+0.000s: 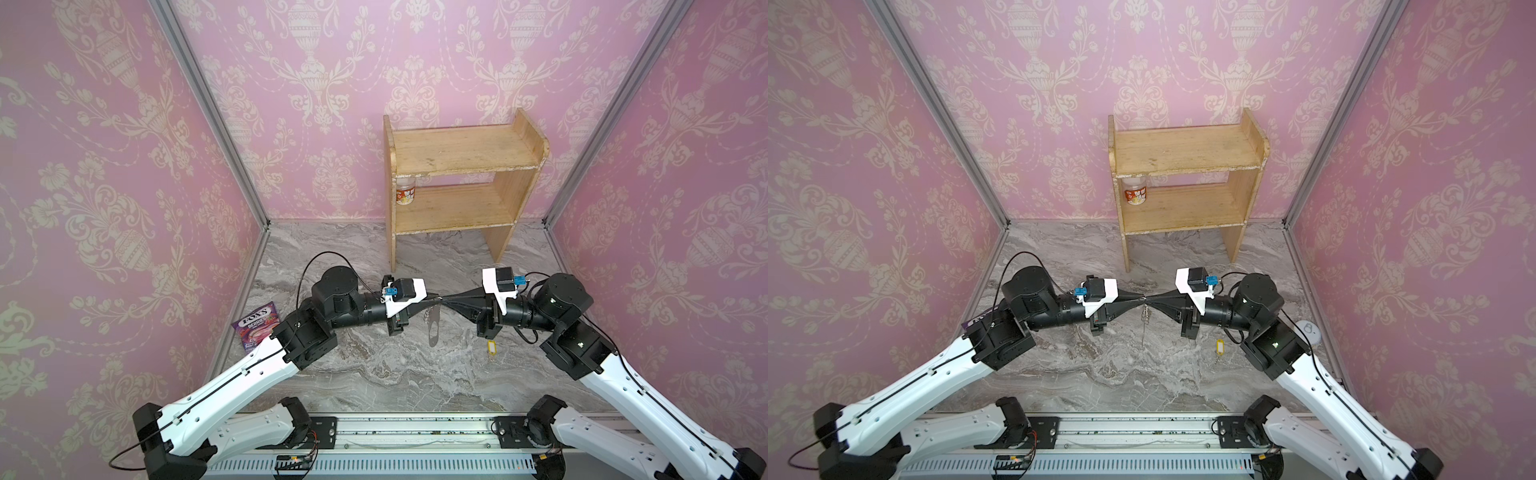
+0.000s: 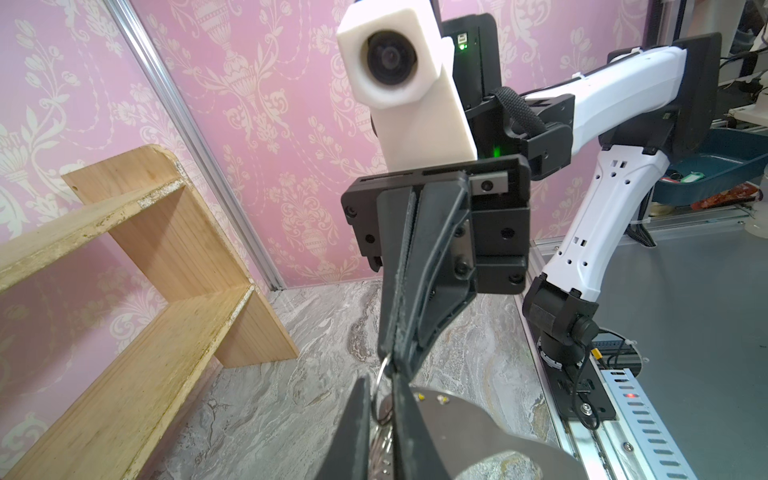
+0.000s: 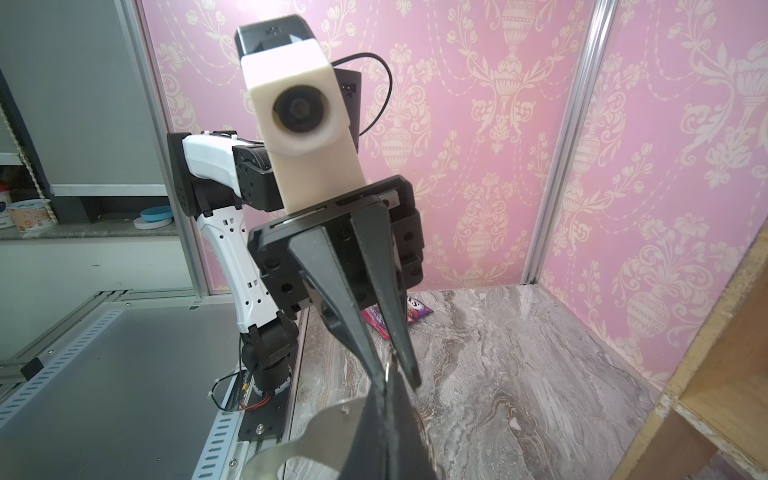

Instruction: Put the keys on the keyring

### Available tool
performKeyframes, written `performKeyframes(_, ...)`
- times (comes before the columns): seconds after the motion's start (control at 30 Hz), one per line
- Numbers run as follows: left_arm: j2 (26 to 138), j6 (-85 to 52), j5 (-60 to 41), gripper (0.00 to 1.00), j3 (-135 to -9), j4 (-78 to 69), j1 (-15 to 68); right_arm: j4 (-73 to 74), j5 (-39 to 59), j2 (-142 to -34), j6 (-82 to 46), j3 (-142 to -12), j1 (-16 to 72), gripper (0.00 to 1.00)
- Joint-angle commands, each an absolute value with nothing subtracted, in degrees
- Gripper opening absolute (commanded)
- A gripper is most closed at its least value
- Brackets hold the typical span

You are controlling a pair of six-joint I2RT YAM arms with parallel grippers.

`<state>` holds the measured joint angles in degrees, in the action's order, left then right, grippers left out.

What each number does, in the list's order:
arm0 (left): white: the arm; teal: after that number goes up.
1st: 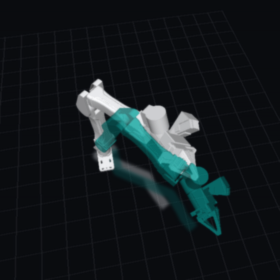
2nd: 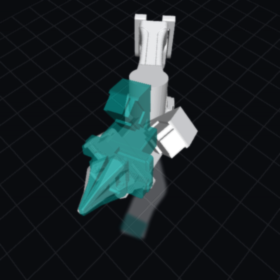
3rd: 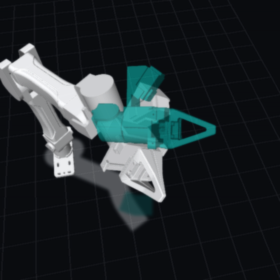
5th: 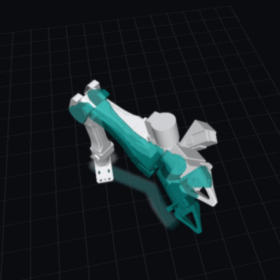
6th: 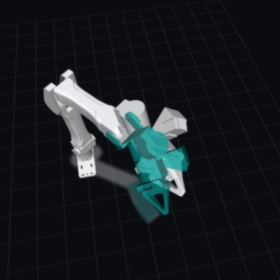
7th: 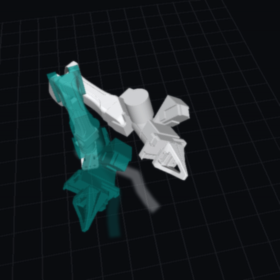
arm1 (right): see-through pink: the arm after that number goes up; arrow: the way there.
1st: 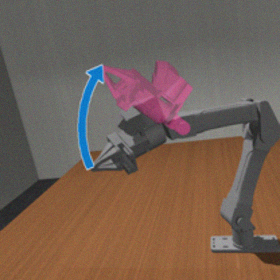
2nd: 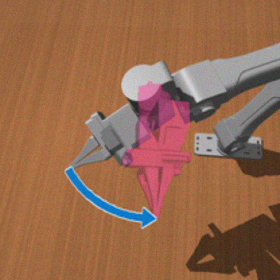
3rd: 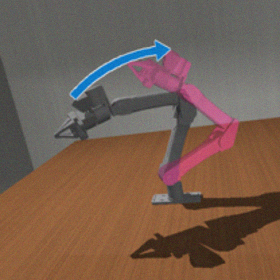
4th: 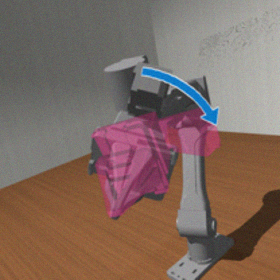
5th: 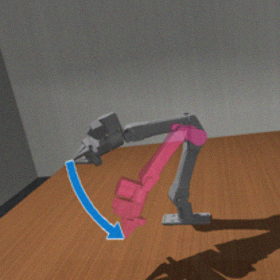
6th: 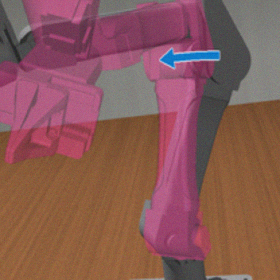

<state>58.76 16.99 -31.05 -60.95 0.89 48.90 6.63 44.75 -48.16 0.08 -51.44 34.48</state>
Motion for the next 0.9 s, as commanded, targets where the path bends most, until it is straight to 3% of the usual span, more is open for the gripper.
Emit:
performKeyframes(0.0, 57.4, 14.4, -34.04, 0.14, -59.27, -2.63, 47.86, 9.11, 46.65, -47.31, -0.85, -53.94, 34.54, 0.0)
performKeyframes(0.7, 56.47, 12.83, -36.12, 0.02, -59.86, -5.61, 47.29, 5.42, 46.68, -49.98, -0.46, -56.56, 34.53, 0.0)
performKeyframes(0.87, 56.95, 13.82, -35.71, 0.0, -60.34, -4.7, 47.29, 2.37, 45.97, -50.13, 1.01, -57.29, 34.54, 0.18)
